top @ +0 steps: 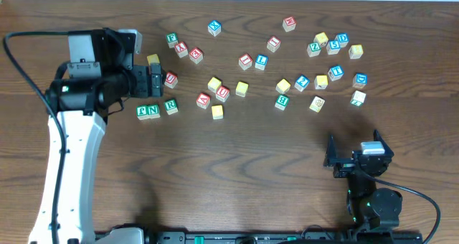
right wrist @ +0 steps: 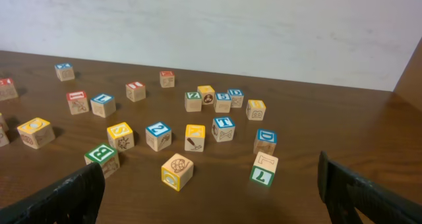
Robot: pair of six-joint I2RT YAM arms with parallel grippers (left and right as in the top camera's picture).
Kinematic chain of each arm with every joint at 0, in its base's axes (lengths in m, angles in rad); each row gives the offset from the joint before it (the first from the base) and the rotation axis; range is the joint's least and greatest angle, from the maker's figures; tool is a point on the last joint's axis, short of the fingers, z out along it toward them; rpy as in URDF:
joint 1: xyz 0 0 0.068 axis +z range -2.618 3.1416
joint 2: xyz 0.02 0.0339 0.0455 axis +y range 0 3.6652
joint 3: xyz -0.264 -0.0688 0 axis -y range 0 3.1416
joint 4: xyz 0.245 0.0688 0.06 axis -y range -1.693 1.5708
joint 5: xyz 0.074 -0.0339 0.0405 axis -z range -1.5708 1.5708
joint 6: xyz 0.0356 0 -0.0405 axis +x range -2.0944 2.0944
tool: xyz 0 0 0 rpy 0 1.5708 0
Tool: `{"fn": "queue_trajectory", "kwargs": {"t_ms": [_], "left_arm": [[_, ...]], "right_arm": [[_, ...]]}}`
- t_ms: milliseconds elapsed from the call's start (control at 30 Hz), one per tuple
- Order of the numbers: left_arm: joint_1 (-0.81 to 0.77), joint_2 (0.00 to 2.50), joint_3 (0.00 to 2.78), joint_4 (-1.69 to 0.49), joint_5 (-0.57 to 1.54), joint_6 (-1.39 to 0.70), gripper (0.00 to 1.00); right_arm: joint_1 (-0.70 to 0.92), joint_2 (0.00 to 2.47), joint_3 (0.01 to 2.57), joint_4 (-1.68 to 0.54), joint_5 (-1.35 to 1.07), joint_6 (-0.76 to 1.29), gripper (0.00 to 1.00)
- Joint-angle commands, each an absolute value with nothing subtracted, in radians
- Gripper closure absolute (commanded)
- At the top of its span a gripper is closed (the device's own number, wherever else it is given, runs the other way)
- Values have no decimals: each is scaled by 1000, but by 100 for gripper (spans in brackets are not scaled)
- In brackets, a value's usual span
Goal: Spell out ROBOT
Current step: 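Lower the left gripper over the green R block and align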
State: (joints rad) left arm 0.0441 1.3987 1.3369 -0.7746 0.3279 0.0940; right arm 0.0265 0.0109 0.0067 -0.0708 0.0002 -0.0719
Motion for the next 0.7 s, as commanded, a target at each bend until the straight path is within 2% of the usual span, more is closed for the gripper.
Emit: {"fn": "queue_trajectory", "kwargs": {"t_ms": [0,167,400,667], "left_arm": [[42,1414,1358,-747,339,-74,5],[35,1446,1364,-804,212,-279,5],[-15,1575,1478,-928,205,-308,5],[-96,1691,1644,-1098,26,-456,5]], "right_arm": [[20,7,6,-75,9,-60,1],[20,7,6,-75,9,-60,1],[20,7,6,-75,9,-60,1],[20,7,6,-75,9,-60,1]]}}
